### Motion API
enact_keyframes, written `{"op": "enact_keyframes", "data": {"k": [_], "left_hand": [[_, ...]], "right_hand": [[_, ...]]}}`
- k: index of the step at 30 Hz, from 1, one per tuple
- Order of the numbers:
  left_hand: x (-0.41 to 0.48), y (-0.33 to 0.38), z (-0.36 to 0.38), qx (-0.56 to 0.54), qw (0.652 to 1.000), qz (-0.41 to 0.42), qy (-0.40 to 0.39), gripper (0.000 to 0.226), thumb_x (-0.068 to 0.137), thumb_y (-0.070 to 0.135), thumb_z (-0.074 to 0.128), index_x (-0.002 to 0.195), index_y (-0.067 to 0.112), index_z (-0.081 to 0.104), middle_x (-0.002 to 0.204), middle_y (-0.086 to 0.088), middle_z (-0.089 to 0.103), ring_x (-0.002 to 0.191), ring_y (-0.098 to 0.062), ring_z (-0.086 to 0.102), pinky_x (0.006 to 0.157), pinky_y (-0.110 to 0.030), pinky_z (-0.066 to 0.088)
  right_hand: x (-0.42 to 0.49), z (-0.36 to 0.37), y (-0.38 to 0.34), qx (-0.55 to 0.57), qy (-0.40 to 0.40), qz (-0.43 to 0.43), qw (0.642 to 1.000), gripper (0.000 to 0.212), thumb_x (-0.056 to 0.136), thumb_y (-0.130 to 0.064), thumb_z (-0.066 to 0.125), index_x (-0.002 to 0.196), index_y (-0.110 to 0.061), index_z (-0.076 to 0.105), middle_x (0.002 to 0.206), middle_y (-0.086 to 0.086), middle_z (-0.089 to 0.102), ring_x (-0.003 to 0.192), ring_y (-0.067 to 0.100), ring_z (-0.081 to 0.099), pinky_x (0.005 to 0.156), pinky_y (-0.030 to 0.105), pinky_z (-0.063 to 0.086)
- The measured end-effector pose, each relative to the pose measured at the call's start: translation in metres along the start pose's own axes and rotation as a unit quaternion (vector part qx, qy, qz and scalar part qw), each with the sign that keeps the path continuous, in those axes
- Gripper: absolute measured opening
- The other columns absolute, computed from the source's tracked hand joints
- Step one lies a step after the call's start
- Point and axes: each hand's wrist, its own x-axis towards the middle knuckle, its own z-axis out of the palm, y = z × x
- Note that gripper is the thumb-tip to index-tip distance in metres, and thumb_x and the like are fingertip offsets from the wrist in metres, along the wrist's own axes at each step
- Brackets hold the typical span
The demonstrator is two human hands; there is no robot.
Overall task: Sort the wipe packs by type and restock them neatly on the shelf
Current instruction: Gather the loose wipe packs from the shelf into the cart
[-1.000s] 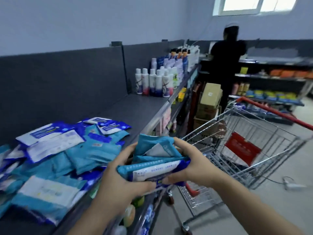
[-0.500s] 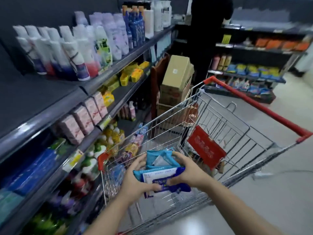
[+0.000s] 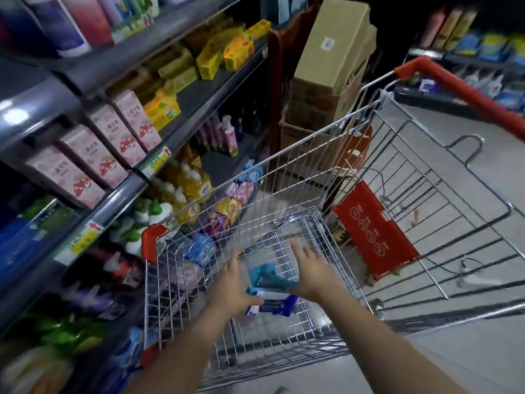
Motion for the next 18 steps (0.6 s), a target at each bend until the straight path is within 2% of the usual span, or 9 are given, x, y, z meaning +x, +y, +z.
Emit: {"op": "enact_keyframes", "data": {"k": [4,8,13,16,18], "left_hand": [[-0.004,0.003,-0.011,0.187,0.981,0.038,0.021,0.128,0.064,0.064,0.075,0.152,0.024,-0.009,0.157,-0.002,0.023,0.138,-0.023,0.035,0.110,-0.041,0.032],[-0.019,0.008,-0.049,0.253,0.958,0.027,0.129,0.112,0.072,0.080,0.050,0.153,0.023,-0.002,0.157,0.001,0.025,0.139,-0.020,0.033,0.112,-0.039,0.030],[-0.069,0.008,-0.138,0.311,0.916,0.041,0.250,0.104,0.078,0.078,0.041,0.153,0.024,-0.007,0.158,-0.001,0.020,0.141,-0.022,0.025,0.112,-0.039,0.022],[-0.122,0.003,-0.200,0.310,0.890,0.043,0.331,0.095,0.081,0.071,0.044,0.153,0.024,0.002,0.154,0.001,0.029,0.139,-0.022,0.030,0.111,-0.038,0.025],[-0.169,-0.007,-0.242,0.290,0.871,0.037,0.396,0.090,0.081,0.065,0.049,0.153,0.021,0.017,0.148,0.000,0.041,0.133,-0.023,0.040,0.107,-0.039,0.031]], "right_hand": [[0.000,0.004,0.007,-0.052,-0.021,0.003,0.998,0.113,0.077,-0.052,0.071,0.152,-0.028,-0.010,0.161,0.006,0.003,0.147,0.033,0.010,0.113,0.051,0.023],[-0.011,-0.025,-0.021,-0.109,0.063,-0.023,0.992,0.103,0.085,-0.053,0.061,0.151,-0.025,-0.012,0.160,0.012,0.005,0.146,0.038,0.009,0.116,0.052,0.018],[-0.048,-0.084,-0.116,-0.121,0.157,-0.134,0.971,0.088,0.092,-0.046,0.052,0.151,-0.028,-0.010,0.160,0.009,0.008,0.146,0.035,0.011,0.116,0.051,0.021],[-0.085,-0.115,-0.194,-0.113,0.202,-0.190,0.954,0.086,0.092,-0.044,0.052,0.152,-0.027,-0.006,0.157,0.008,0.017,0.142,0.034,0.021,0.111,0.048,0.031],[-0.120,-0.131,-0.251,-0.106,0.237,-0.243,0.935,0.086,0.091,-0.046,0.051,0.153,-0.025,-0.005,0.156,0.007,0.021,0.140,0.033,0.026,0.109,0.045,0.034]]}}
